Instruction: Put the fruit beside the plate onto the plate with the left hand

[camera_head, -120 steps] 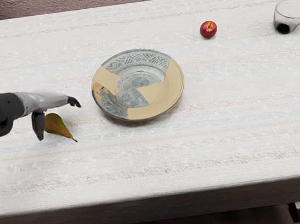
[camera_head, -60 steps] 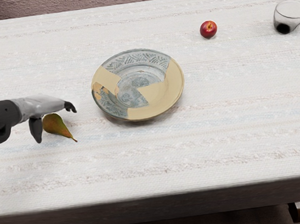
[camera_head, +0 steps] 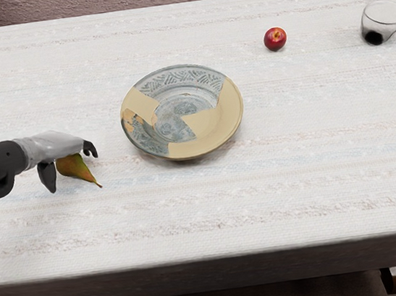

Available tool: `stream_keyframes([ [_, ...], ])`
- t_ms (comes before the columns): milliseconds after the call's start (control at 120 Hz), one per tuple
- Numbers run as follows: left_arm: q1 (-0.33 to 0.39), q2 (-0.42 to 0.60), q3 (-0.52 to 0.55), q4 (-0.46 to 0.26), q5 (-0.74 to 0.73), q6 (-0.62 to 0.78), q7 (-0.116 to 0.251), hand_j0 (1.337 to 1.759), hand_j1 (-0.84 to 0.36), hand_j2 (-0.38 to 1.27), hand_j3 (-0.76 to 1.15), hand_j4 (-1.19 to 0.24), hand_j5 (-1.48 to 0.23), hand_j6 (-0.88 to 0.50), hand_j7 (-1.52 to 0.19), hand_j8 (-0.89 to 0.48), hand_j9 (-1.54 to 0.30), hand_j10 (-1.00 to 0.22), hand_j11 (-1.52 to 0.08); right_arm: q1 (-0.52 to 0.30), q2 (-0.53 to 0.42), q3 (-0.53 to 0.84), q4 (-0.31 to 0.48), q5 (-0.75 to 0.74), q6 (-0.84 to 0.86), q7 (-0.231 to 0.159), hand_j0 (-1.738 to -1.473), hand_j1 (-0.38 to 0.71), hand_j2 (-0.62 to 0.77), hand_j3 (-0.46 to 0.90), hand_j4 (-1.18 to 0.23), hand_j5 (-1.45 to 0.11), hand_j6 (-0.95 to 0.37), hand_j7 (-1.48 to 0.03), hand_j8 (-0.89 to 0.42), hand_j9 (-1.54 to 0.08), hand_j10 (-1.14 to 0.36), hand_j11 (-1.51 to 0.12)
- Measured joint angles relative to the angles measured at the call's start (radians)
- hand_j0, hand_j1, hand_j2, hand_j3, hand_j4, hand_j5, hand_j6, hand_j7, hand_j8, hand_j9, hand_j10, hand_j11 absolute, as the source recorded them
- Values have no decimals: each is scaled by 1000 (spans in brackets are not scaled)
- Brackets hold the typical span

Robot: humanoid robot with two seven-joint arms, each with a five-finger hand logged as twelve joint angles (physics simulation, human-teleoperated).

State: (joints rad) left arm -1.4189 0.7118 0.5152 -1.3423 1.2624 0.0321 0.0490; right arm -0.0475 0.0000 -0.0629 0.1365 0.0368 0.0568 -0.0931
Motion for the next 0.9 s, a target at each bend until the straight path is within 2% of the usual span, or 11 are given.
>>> stream_keyframes([
  [900,35,0,0,3,-14,125,0,1658,-123,82,0,-398,-515,-399,-515,-398,-514,-398,-514,0,0,0,0,0,0,0,-1658,-320,-5,0,-24,-31,-24,-31,-24,-31,-24,-31],
])
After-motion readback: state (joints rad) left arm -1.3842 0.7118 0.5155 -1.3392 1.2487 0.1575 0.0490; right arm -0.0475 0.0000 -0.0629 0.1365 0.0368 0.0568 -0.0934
